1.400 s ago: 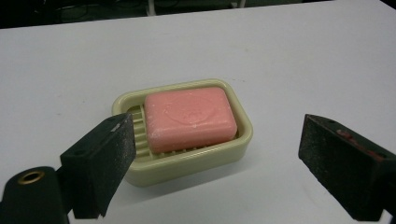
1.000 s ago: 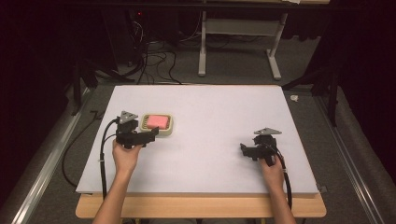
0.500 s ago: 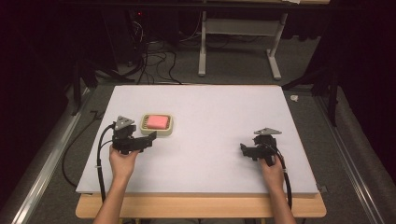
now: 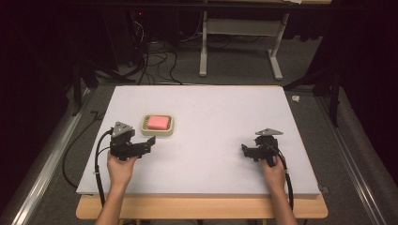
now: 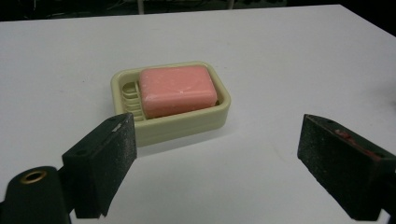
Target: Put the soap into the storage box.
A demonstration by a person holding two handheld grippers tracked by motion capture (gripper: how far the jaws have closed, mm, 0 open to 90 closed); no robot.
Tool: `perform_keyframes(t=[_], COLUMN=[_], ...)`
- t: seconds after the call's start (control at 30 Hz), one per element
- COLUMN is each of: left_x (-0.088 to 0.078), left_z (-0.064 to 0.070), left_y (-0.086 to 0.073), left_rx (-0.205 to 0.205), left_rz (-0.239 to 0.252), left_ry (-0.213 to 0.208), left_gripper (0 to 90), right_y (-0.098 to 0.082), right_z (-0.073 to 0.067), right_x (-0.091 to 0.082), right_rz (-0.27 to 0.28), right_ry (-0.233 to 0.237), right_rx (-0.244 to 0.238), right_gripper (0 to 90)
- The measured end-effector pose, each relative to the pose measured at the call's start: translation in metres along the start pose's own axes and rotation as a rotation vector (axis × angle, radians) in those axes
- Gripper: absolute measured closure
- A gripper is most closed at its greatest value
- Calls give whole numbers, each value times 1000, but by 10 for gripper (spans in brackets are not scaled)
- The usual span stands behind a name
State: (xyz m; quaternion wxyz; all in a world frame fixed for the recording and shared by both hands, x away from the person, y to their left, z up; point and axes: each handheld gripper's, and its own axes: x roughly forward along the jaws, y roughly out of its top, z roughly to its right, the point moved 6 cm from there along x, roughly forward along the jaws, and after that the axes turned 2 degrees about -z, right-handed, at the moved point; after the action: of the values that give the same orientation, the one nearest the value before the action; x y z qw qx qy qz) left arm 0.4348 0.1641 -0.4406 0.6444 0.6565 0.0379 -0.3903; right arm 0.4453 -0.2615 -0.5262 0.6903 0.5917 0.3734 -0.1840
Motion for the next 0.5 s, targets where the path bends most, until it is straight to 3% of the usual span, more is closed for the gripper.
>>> perform_keyframes(t=[0.5], left_x=[-3], left_z=[10], left_y=[-14], left_rx=[19], left_rz=[-27], left_ry=[-35], left_gripper=[137], right_y=[0], right_z=[0], right_x=[0], right_rz=[0], right_ry=[0], right_rx=[0], right_gripper=[146])
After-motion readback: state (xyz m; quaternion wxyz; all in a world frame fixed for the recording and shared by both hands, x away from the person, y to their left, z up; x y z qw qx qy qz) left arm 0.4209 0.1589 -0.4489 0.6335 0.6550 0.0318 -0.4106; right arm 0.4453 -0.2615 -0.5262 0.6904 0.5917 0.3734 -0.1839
